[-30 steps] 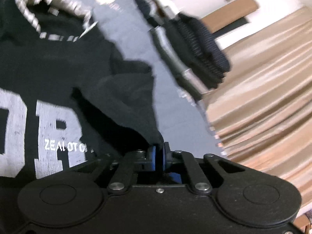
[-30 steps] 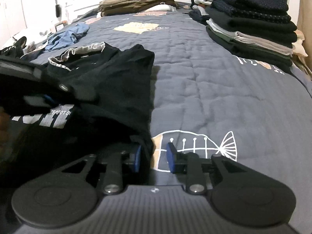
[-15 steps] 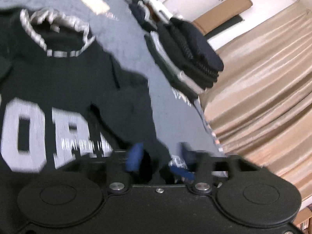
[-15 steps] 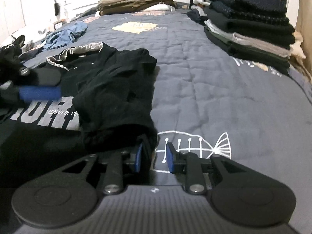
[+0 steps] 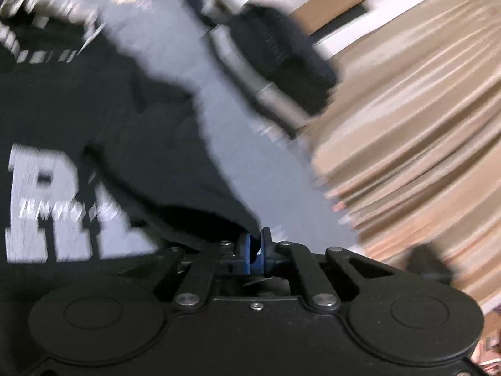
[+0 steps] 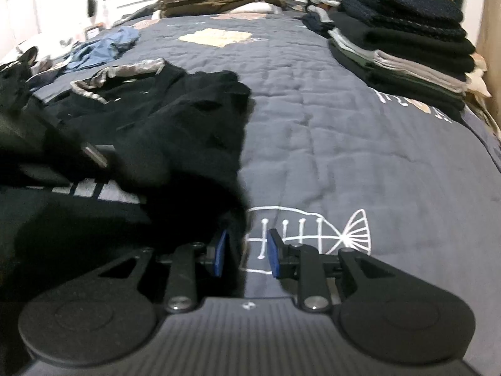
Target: Fold clothes
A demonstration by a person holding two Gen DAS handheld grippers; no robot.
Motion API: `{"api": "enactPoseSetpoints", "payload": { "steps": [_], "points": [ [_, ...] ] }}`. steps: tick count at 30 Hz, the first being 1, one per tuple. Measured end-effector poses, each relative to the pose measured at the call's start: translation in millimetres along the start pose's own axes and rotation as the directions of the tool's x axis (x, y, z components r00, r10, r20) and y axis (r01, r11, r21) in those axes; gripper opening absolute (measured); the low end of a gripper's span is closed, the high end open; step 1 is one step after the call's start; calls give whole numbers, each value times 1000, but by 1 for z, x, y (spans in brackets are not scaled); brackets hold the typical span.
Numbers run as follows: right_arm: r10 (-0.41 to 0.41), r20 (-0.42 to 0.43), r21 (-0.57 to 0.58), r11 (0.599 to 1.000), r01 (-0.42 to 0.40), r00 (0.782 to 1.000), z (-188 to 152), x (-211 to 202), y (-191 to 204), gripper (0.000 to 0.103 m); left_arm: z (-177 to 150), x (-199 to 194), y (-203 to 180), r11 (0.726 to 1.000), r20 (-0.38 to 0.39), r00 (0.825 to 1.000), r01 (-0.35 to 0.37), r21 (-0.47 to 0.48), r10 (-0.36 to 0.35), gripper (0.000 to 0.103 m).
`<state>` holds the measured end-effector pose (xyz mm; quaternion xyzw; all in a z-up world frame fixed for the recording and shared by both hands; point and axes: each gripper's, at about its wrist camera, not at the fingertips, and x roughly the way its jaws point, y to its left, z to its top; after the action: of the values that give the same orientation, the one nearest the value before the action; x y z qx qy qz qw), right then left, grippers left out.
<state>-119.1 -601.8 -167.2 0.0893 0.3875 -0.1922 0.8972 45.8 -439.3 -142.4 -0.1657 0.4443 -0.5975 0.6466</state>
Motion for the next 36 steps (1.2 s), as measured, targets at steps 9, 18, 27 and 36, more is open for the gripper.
{"api": "enactPoseSetpoints", "payload": {
  "steps": [9,18,27,36],
  "points": [
    [-9,-3,73,997,9,1000,2,3,-13,31,-24,-6,20,980,-109,974,-192,56,197,5],
    [140,4,292,947,-135,990,16,-31,-46,36,-22,-28,30,970,-57,970,-235,55,238,34],
    [307,74,454,837,-306,949,18,-24,-34,37,23,-44,63,944,57,943,-327,-36,329,43],
    [303,-35,464,849,-253,952,9,5,-9,37,47,-16,83,918,45,917,-397,3,397,42]
  ]
}}
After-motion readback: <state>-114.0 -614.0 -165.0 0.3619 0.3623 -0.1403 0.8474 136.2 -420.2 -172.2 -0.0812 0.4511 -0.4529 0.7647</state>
